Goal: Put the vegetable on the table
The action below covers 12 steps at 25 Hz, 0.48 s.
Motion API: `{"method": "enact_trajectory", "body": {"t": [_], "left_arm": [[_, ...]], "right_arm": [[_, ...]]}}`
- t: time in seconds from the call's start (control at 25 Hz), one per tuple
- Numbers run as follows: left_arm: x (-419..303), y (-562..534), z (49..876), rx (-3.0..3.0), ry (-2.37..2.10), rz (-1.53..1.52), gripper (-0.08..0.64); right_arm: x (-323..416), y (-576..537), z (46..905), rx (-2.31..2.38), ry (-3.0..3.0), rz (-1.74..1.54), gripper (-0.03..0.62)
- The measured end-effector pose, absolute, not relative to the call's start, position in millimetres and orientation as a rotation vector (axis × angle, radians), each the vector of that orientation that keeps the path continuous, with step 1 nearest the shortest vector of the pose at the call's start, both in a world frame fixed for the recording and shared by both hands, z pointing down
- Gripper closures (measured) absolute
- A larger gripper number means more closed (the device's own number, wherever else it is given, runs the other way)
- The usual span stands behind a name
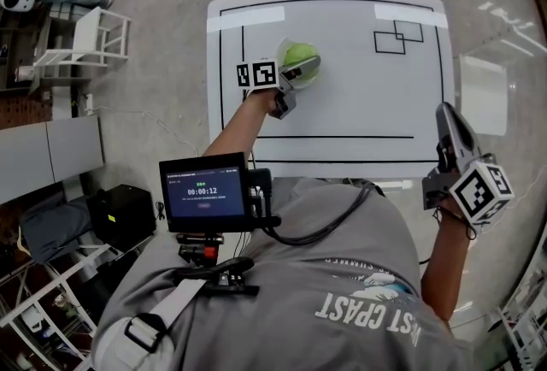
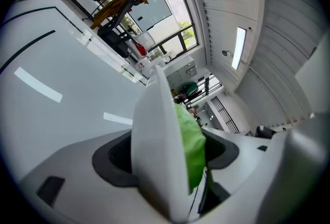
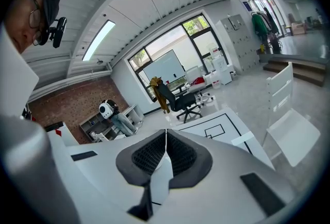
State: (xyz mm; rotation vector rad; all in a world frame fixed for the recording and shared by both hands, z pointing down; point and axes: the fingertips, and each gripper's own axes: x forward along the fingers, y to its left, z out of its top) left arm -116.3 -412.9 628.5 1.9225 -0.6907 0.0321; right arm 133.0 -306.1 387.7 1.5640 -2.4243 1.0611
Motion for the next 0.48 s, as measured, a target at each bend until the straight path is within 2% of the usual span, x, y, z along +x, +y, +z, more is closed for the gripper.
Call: {"method": "enact_trajectory", "body": {"t": [0.48], "left_arm": [[-133.9,-426.6,617.6,1.929,-0.724,-0.002,0.22]], "right_arm": [[135.8,-307.0,385.1,1.581,-2.412,1.069,0.584]]}}
